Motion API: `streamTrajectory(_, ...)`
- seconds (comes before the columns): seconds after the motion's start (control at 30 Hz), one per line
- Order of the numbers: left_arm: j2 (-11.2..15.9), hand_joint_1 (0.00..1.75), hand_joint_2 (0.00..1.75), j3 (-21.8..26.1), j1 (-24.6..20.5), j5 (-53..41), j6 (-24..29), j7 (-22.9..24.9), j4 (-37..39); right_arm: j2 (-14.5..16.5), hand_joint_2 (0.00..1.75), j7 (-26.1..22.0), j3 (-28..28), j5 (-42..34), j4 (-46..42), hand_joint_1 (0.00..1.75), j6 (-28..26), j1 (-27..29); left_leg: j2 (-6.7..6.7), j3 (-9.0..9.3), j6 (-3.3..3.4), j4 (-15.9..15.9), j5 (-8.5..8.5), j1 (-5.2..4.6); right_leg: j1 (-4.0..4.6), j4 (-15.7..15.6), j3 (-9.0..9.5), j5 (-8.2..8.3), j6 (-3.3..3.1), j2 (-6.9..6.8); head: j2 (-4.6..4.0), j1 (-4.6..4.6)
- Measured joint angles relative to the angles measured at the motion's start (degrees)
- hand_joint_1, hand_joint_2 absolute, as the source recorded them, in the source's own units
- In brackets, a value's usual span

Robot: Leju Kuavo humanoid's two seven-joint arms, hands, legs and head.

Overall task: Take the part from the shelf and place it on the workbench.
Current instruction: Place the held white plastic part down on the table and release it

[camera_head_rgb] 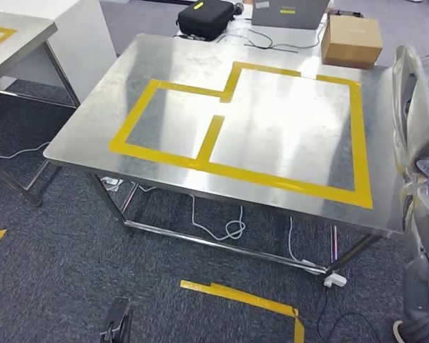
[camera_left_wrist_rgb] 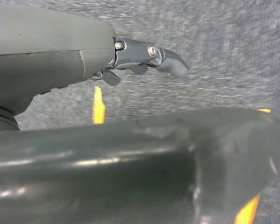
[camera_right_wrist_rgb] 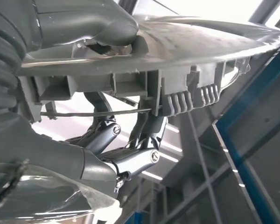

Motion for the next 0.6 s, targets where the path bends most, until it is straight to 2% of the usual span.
streamTrajectory(0.03, 0.0, 0.0, 0.0, 0.0, 0.0, 0.0, 0.0, 0.0, 0.0, 0.0, 1.75, 0.0, 0.0, 0.0, 0.0, 1.75, 0.0, -0.1, 0.0, 0.59, 0.3, -0.2, -0.41, 0.03, 0.04, 3.4, -2.52, -0.67, -0.06, -0.06, 0.0, 0.07)
streamTrajectory(0.1, -0.1, 0.0, 0.0, 0.0, -0.1, 0.0, 0.0, 0.1, 0.0, 0.0, 1.75, 0.0, 0.0, 0.0, 0.2, 1.75, 0.0, -0.2, -0.13, 1.61, 0.58, -0.3, -1.5, -0.07, 0.19, 8.7, -7.71, -4.53, -0.15, -0.09, 0.01, 0.11)
streamTrajectory(0.13, -0.1, 0.0, 0.0, 0.0, -0.1, 0.0, 0.0, 0.1, 0.0, 0.0, 1.75, 0.0, 0.0, 0.0, 0.3, 1.75, 0.0, -0.2, -0.24, 2.21, 0.64, -0.3, -2.09, -0.17, 0.28, 9.4, -9.51, -6.4, -0.16, -0.09, 0.01, 0.11)
streamTrajectory(0.17, -0.1, 0.0, 0.0, 0.0, 0.0, 0.0, 0.0, 0.1, 0.0, 0.0, 1.75, 0.0, 0.0, 0.0, 0.3, 1.75, 0.0, -0.2, -0.35, 2.95, 0.68, -0.3, -2.7, -0.31, 0.38, 8.6, -10.61, -7.05, -0.24, -0.09, 0.01, 0.13)
streamTrajectory(0.2, -0.1, 0.0, 0.0, 0.0, 0.0, 0.0, 0.0, 0.1, 0.0, 0.0, 1.75, 0.0, 0.0, 0.0, 0.4, 1.75, 0.0, -0.2, -0.44, 3.8, 0.69, -0.3, -3.33, -0.47, 0.53, 6.4, -10.97, -5.72, -0.46, -0.09, 0.01, 0.11)
streamTrajectory(0.27, -0.2, 0.0, 0.0, 0.0, 0.0, 0.0, 0.0, 0.1, 0.0, 0.0, 1.75, 0.0, 0.0, 0.0, 0.5, 1.75, 0.0, -0.2, -0.52, 5.35, 0.59, -0.3, -4.59, -0.74, 1.04, 0.4, -10.52, 0.77, -1.42, -0.03, 0.01, 0.02)
streamTrajectory(0.3, -0.2, 0.0, 0.0, 0.0, 0.0, 0.0, 0.0, 0.1, 0.0, 0.0, 1.75, 0.0, 0.0, 0.0, 0.5, 1.75, 0.0, -0.2, -0.6, 5.88, 0.4, -0.3, -5.14, -0.82, 1.32, -1.8, -10.19, 3.0, -1.86, 0.03, 0.01, -0.02)
streamTrajectory(0.33, -0.3, 0.0, 0.0, 0.0, -0.1, 0.0, 0.0, 0.1, 0.0, 0.0, 1.75, 0.0, 0.0, 0.0, 0.5, 1.75, 0.0, -0.2, -0.67, 6.17, 0.11, -0.3, -5.63, -0.86, 1.53, -2.9, -9.79, 4.38, -2.26, 0.1, 0.01, -0.07)
streamTrajectory(0.4, -0.4, 0.0, 0.0, 0.0, -0.2, 0.0, 0.0, 0.2, 0.1, 0.0, 1.75, 0.0, 0.0, 0.1, 0.5, 1.75, 0.0, -0.2, -0.8, 6.71, -0.54, 0.1, -5.81, -0.94, 1.54, -3.5, -9.1, 4.73, -2.78, 0.23, 0.01, -0.09)
streamTrajectory(0.47, -0.4, 0.0, 0.0, -0.1, -0.2, 0.0, 0.0, 0.2, 0.1, 0.0, 1.75, 0.0, 0.0, 0.1, 0.5, 1.75, 0.0, -0.2, -0.7, 6.86, -1.14, 1.6, -6.18, -1.0, 1.19, -4.1, -7.92, 5.7, -3.29, 0.13, 0.01, -0.22)
streamTrajectory(0.53, -0.3, 0.0, 0.0, -0.1, -0.3, 0.0, 0.1, 0.2, 0.1, 0.0, 1.75, 0.0, 0.0, 0.1, 0.6, 1.75, 0.0, -0.3, -0.5, 4.72, -1.88, 5.8, -8.11, -0.76, 0.89, -4.3, -6.98, 5.62, -3.58, -0.04, 0.01, -0.46)
streamTrajectory(0.6, -0.3, 0.0, 0.0, -0.1, -0.4, 0.0, 0.2, 0.2, 0.1, 0.0, 1.75, 0.0, 0.0, 0.1, 0.6, 1.75, 0.0, -0.3, -0.32, 0.44, -2.59, 12.3, -11.11, -0.24, 0.79, -4.4, -6.71, 5.18, -3.68, -0.02, 0.01, -0.62)
